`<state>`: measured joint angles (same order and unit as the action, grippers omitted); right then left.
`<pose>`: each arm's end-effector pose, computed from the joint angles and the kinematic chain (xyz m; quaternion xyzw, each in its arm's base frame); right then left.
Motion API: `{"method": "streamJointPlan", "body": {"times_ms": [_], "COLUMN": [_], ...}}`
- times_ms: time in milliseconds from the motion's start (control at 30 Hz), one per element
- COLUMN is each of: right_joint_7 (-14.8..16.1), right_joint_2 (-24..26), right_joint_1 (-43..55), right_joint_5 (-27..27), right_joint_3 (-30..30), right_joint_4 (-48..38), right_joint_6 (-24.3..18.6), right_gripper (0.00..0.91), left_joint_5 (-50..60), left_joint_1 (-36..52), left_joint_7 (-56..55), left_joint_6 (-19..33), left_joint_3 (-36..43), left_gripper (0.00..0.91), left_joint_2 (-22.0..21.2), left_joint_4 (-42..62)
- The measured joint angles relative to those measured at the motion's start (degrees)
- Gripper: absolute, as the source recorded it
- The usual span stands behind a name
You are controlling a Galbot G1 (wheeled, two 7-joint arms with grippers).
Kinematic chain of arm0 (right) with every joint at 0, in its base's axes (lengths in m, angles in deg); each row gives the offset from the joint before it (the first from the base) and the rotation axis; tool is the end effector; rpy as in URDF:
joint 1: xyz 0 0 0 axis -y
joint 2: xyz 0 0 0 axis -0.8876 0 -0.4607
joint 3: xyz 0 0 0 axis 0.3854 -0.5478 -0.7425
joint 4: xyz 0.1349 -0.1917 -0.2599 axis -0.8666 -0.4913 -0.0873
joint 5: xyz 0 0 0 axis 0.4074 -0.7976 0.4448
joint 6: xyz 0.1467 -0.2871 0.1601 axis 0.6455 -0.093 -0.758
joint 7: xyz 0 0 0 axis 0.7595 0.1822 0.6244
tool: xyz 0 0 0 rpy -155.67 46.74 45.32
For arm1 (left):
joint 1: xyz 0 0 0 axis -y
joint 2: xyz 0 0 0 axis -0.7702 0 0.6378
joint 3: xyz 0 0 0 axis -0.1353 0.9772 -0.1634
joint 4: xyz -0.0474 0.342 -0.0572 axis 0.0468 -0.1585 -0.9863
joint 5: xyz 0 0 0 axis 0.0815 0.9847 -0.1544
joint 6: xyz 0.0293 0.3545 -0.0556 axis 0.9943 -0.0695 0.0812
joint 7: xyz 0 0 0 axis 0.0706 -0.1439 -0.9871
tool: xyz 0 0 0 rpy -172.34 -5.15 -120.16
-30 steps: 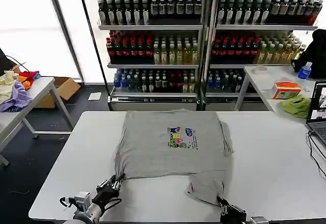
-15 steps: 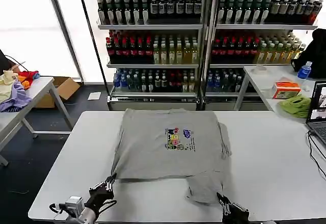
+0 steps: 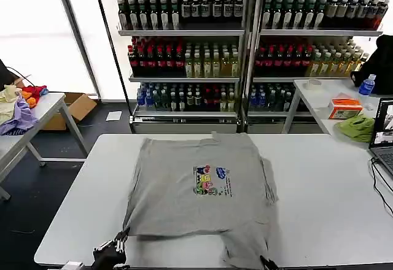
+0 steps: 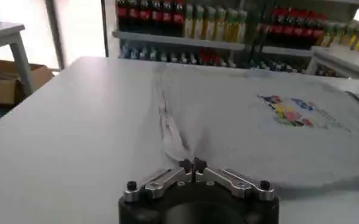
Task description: Fold and organize the clothes.
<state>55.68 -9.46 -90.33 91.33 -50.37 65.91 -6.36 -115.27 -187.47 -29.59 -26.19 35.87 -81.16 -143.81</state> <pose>0.0506 -0.0422 -0.2301 0.1487 -0.9394 -0.0786 0.2987 0.1137 0.0660 -0.2615 -0.0579 -0.9585 0.0351 0.2770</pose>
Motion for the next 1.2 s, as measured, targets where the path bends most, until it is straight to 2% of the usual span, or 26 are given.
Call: {"method": "streamJointPlan", "body": {"times_ms": [167,333,833,1200], "right_joint_7": [-0.05,-0.85,-4.25,-5.91], "right_joint_2": [-0.21,-0.48,0.69,0.56], "right_joint_1": [1.53,7.33,30.27,46.5], "right_joint_5": [-0.02,1.0,4.57,4.84], "right_joint_3": [-0.6,-1.37,-3.48,-9.57], "right_joint_4": [-0.09,-2.07,-11.37,-22.72], "right_joint_6": [-0.89,-1.14,-0.91,0.12], "right_gripper": [0.0,0.0,0.0,0.0], "left_joint_5": [-0.85,-3.24,-14.68,-20.63], "left_joint_1": [-1.44,-0.1,17.18,29.92], "left_joint_7": [0.27,-0.16,-2.88,-3.88], "left_joint_6": [-1.86,-3.95,-6.86,-7.48], "left_joint_3": [-1.51,-1.8,1.57,6.82], "left_gripper": [0.0,0.0,0.0,0.01], "left_joint_2": [1.26,3.59,12.85,17.19], "left_joint_4": [-1.59,-1.56,6.26,14.81]}}
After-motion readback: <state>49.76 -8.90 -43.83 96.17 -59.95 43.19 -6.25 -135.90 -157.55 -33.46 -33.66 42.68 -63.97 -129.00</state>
